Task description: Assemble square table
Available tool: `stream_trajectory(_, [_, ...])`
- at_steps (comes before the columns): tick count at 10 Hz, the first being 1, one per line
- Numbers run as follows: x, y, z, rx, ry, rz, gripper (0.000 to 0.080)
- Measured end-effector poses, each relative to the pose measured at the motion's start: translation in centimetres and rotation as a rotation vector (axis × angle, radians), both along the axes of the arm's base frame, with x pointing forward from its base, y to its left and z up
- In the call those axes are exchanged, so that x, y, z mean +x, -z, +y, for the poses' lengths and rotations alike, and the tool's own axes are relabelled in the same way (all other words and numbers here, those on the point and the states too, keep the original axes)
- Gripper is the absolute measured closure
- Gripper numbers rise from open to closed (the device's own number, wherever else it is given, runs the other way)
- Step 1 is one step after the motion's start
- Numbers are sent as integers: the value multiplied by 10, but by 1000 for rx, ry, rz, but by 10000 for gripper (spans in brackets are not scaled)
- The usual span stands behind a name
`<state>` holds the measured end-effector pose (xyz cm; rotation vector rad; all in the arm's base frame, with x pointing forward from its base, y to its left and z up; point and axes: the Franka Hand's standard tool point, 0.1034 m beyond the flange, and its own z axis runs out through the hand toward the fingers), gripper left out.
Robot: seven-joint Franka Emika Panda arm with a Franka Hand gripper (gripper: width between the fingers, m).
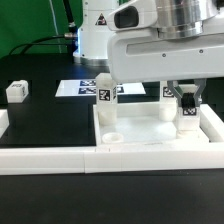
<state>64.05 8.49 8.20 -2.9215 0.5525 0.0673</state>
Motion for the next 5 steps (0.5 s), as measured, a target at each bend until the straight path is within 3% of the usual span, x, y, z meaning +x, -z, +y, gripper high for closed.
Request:
stream_trajectory(1, [2,-7,-3,1,-4,3,718])
stream_trajectory(2, [2,-11,-3,2,-5,1,528])
stream_trajectory(3, [2,-12,-1,3,-6,1,393])
stream_trajectory(4, [1,-13,3,2,-3,-1,393])
stream_trajectory(5, [-5,-11,10,-1,2,-16,223])
